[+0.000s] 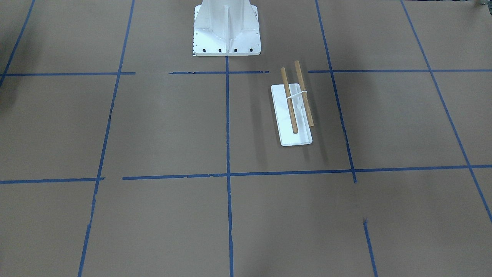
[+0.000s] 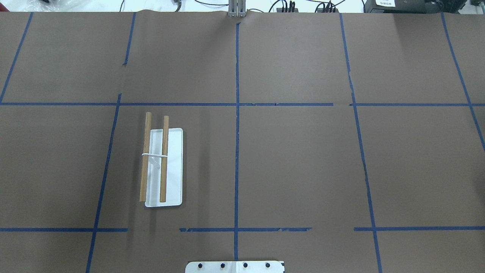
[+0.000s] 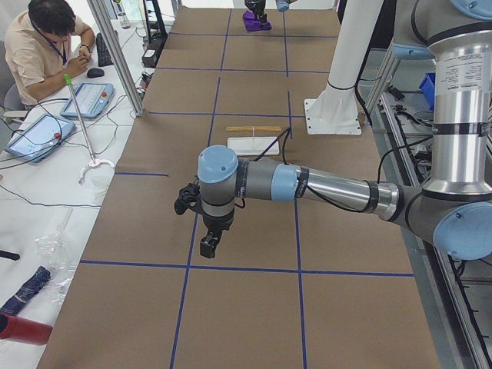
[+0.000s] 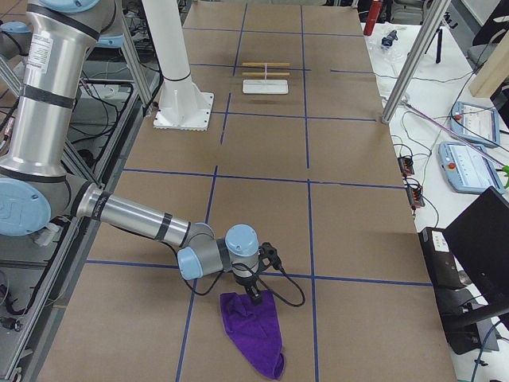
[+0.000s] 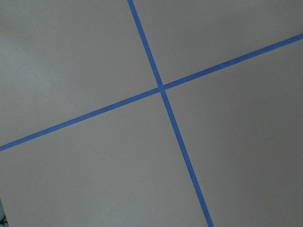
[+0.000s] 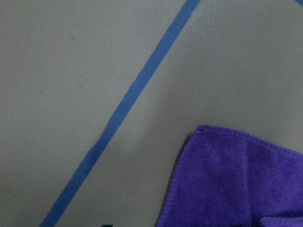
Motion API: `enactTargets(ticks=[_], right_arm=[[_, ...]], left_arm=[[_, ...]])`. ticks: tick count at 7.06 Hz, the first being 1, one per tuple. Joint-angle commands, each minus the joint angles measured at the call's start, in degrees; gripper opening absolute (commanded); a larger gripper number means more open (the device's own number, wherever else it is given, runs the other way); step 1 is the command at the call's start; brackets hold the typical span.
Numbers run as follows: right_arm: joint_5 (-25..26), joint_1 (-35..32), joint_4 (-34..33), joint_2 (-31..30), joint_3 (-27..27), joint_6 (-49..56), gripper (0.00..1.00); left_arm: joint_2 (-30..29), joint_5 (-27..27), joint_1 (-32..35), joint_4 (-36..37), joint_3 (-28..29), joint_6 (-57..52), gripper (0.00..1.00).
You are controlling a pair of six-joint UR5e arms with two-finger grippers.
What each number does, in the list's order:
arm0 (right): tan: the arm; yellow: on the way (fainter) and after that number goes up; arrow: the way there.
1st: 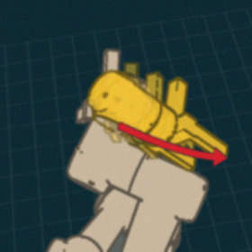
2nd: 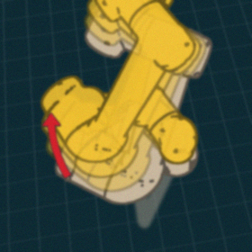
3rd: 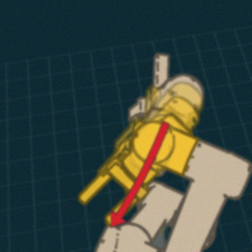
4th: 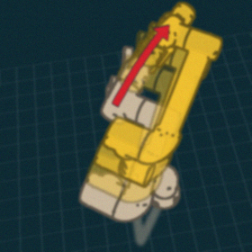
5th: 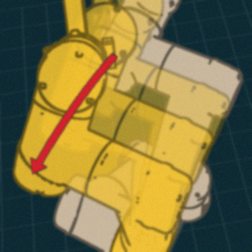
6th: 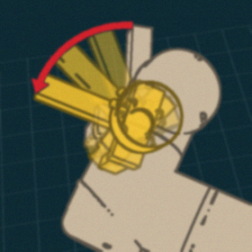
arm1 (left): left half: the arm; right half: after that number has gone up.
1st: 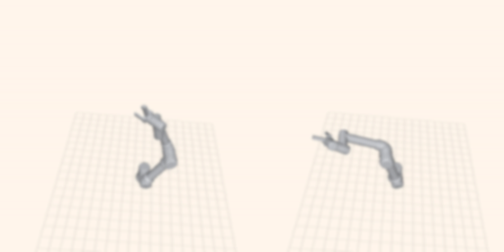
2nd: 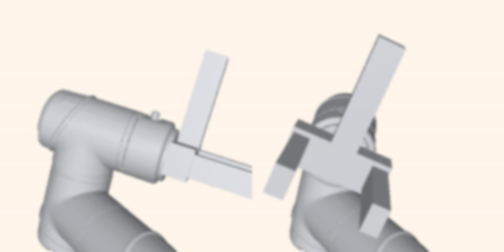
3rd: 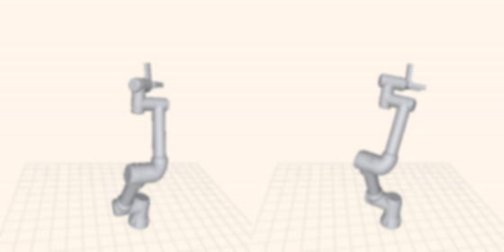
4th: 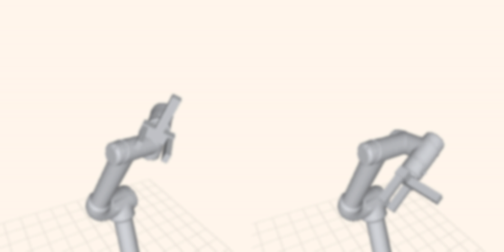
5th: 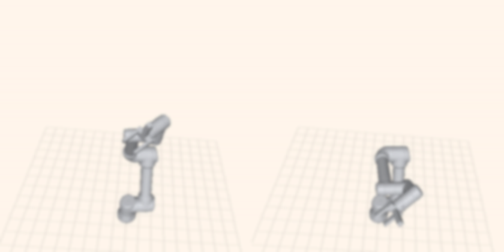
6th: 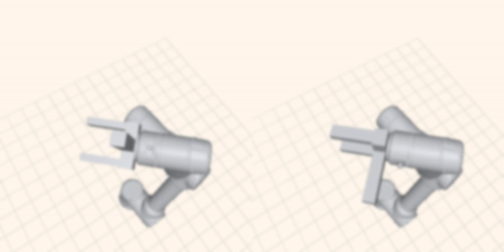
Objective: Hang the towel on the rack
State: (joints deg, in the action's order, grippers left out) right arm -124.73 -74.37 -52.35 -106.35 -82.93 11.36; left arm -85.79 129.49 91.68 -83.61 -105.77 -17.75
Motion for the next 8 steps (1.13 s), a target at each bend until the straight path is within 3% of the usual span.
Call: enactTargets(ticks=[1,5,6,8], right_arm=[[2.2,1.9,3.3,-3.6,-0.4,0.8,0.78],[3.6,4.8,5.9,-5.1,-0.3,0.8,0.69],[4.0,5.3,5.9,-5.1,-0.1,0.9,0.51],[5.3,5.6,5.9,-5.1,-0.2,2.3,0.0]], left_arm=[[0.0,2.5,0.1,-0.1,0.2,0.0,1.0],[0.0,2.7,0.1,-0.1,0.4,0.0,1.0],[0.0,2.7,0.0,-0.1,0.4,0.0,1.0],[0.0,2.7,0.0,-0.1,0.2,0.0,1.0]])
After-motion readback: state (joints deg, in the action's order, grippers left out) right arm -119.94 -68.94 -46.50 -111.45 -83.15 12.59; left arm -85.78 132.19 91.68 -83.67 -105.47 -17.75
